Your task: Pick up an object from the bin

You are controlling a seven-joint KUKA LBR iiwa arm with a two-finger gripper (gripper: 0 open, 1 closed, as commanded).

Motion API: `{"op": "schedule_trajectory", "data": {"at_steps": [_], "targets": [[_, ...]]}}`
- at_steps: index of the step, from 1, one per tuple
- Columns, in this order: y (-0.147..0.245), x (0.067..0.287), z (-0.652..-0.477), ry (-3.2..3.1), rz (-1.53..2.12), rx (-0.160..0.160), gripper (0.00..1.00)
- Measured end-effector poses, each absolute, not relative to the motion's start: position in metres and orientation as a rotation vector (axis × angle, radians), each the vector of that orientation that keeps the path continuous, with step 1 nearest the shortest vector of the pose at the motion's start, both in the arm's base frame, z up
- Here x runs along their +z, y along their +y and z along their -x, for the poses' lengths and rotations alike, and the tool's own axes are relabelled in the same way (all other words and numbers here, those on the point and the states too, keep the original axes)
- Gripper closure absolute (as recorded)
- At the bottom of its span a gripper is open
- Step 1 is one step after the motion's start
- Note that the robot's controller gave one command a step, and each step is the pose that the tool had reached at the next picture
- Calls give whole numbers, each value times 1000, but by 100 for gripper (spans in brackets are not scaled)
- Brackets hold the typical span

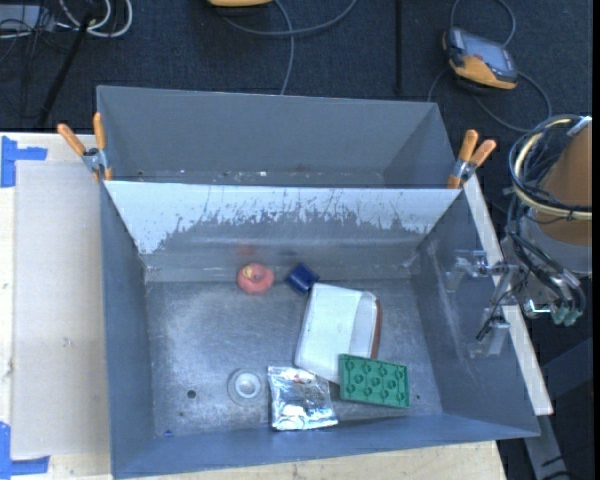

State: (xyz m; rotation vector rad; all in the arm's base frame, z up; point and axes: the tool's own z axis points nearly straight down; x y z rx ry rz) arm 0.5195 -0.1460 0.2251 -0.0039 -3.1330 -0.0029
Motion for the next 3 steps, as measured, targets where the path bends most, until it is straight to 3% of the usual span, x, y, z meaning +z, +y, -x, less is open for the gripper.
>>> {"op": "schedule_trajectory", "data": {"at_steps": [1, 2, 3], "targets": [[-78, 149, -512, -3130, -129, -8, 0], [-39, 89, -497, -3108, 398, -1, 0], [-20, 69, -492, -3100, 477, 1, 0]]}}
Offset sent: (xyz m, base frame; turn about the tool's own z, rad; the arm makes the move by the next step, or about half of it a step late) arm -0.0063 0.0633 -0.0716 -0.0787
